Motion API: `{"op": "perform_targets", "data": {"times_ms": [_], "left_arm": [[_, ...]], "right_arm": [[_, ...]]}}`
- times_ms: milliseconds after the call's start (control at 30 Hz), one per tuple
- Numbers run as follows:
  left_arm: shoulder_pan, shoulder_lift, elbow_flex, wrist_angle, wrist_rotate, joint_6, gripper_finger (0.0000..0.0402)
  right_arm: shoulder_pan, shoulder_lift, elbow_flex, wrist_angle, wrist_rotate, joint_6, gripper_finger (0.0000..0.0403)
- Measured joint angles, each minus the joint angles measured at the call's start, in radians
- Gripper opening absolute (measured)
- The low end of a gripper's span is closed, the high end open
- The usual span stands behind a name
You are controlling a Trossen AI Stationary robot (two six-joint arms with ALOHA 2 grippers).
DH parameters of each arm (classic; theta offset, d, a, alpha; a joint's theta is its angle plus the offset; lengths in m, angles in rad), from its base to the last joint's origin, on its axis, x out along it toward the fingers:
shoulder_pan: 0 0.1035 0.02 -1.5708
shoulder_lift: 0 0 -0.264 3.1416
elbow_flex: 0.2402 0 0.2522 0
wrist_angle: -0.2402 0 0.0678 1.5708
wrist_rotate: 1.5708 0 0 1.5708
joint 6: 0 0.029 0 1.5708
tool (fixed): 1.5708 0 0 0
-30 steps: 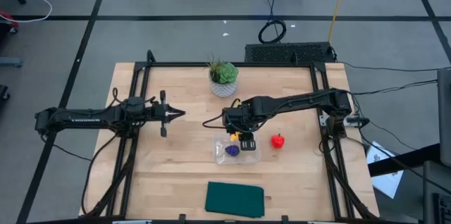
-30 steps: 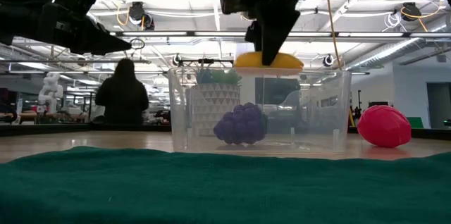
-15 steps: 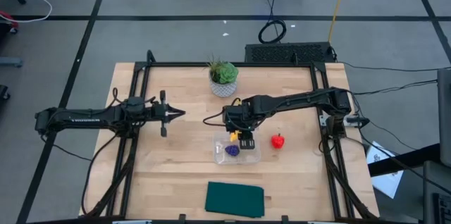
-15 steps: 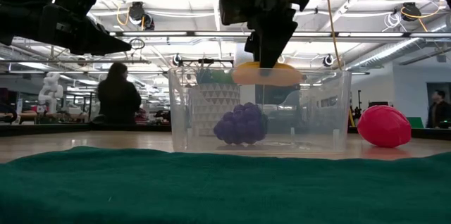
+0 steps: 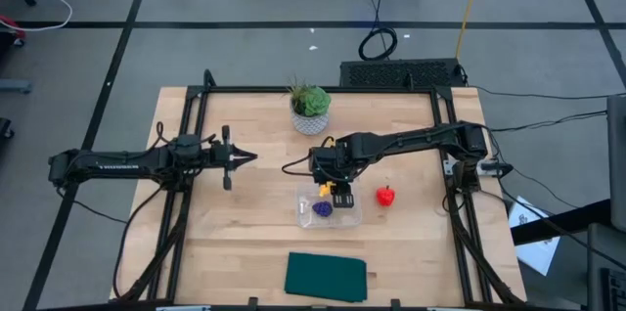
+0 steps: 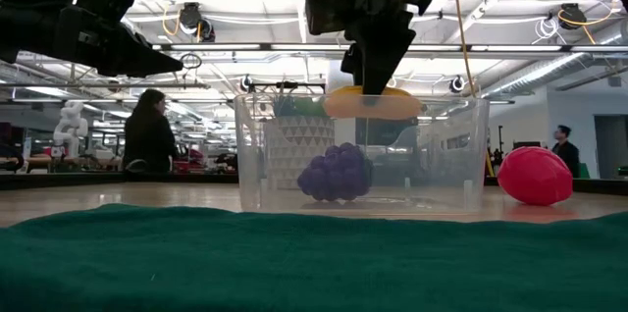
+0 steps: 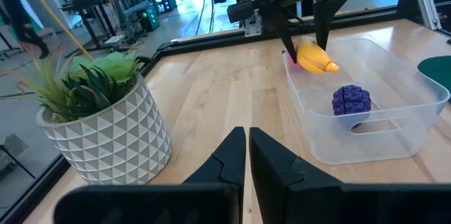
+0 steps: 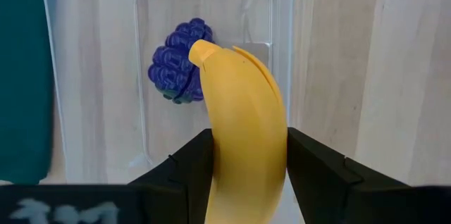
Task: Pick and placing Produce into tupperware
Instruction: Put the banana into the transparent bin
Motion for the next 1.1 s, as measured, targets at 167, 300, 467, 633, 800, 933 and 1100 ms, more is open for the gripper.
{"op": "perform_targets", "data": {"times_ms": [167,300,467,633,800,933,1100], "left_arm": [[0.0,0.0,0.0,0.0,0.0,0.0,0.0026],[0.0,0.0,0.0,0.0,0.0,0.0,0.0026],[0.0,0.0,0.0,0.0,0.0,0.0,0.0026],[0.0,0.0,0.0,0.0,0.0,0.0,0.0026],[0.0,0.0,0.0,0.0,0.0,0.0,0.0026],[0.0,0.0,0.0,0.0,0.0,0.0,0.0026],[0.0,0.0,0.0,0.0,0.0,0.0,0.0026]], "right_arm": [[0.0,0.0,0.0,0.002,0.0,0.001,0.0155],[0.001,0.0,-0.008,0.04,0.0,0.012,0.0155],[0.001,0.001,-0.033,0.05,0.0,0.019,0.0155],[0.001,0.001,-0.063,0.081,-0.001,0.026,0.0155],[0.003,0.002,-0.107,0.118,-0.005,0.027,0.0155],[0.003,0.002,-0.114,0.133,-0.005,0.027,0.0155],[0.003,0.002,-0.115,0.134,-0.005,0.027,0.0155]]}}
